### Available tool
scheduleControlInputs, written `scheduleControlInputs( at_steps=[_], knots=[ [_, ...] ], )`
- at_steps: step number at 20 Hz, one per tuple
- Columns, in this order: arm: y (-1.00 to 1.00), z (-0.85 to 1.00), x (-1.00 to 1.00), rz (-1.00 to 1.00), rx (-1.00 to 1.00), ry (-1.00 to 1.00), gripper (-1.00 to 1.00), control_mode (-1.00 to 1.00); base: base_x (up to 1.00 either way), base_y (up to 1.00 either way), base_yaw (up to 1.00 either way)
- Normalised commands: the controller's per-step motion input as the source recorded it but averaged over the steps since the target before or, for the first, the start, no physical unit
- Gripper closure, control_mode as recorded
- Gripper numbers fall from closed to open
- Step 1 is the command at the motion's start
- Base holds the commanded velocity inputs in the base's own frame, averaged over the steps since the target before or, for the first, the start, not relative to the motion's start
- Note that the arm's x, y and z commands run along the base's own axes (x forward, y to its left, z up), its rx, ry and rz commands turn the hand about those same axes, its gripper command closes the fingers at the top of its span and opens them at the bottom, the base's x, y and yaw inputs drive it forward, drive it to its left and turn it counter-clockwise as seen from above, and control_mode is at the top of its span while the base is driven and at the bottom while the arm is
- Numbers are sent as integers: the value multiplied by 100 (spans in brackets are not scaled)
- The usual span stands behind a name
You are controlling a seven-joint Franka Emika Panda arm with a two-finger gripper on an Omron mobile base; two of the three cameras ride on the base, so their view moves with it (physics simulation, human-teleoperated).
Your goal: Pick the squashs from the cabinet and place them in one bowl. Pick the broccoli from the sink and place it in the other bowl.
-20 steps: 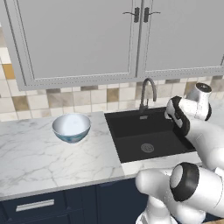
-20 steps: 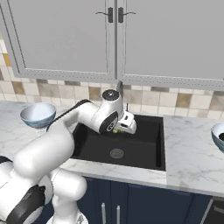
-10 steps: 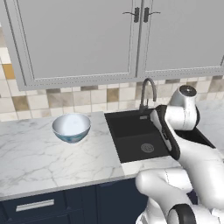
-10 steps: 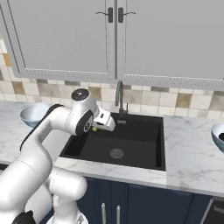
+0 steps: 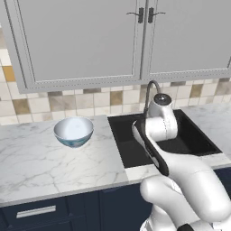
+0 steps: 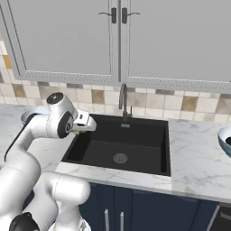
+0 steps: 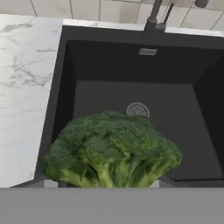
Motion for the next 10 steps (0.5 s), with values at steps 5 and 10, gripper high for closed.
scheduleControlInputs(
  at_steps=[5,10],
  knots=[
    [30,40,33,22,7,11,100,-100,0,0,0],
    [69,5,24,19,3,2,100,-100,0,0,0]
  ],
)
